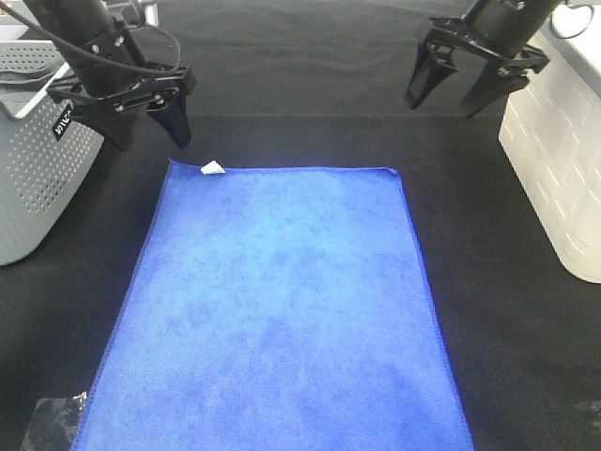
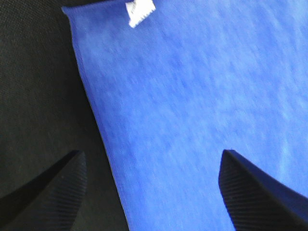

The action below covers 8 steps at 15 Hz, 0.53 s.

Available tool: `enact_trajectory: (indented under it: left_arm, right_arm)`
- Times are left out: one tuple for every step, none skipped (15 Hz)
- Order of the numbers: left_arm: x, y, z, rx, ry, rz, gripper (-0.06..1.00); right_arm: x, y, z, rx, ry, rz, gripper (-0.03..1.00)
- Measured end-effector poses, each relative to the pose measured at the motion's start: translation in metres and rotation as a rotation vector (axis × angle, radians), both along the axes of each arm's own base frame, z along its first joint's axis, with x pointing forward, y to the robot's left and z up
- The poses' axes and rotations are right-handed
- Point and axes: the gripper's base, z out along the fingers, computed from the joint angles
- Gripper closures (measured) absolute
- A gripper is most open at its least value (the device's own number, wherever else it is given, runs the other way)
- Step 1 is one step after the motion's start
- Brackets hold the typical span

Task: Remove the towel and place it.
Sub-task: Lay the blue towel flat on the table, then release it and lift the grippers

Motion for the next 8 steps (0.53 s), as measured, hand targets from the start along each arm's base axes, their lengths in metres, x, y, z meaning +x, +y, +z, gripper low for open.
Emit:
enact_trajectory:
  left_arm:
    - [0.008, 0.008, -0.01, -0.006, 0.013, 0.022, 0.22]
    - [0.014, 0.016, -0.018, -0.005, 0.023, 0.04, 0.22]
    - [0.022, 0.027, -0.03, -0.007, 0.037, 0.069, 0.22]
    - [0.028, 0.035, -0.035, -0.005, 0.037, 0.08, 0.22]
    - [0.033, 0.039, -0.041, -0.015, 0.038, 0.081, 0.22]
    - [0.037, 0.04, -0.047, -0.02, 0.035, 0.066, 0.22]
    - [0.042, 0.04, -0.052, -0.02, 0.028, 0.052, 0.22]
    - [0.046, 0.039, -0.056, -0.024, 0.021, 0.042, 0.22]
  right_arm:
    - [0.008, 0.001, -0.007, 0.002, -0.003, 0.0, 0.15]
    - [0.015, 0.002, -0.017, 0.002, 0.007, 0.0, 0.15]
    - [0.023, 0.002, -0.033, 0.0, 0.027, 0.001, 0.15]
    - [0.027, 0.003, -0.043, -0.001, 0.04, 0.002, 0.15]
    - [0.03, 0.003, -0.053, -0.003, 0.056, 0.004, 0.15]
    - [0.031, 0.003, -0.062, -0.007, 0.07, 0.013, 0.15]
    - [0.032, 0.003, -0.07, -0.01, 0.082, 0.023, 0.15]
    - [0.033, 0.003, -0.077, -0.012, 0.095, 0.026, 0.15]
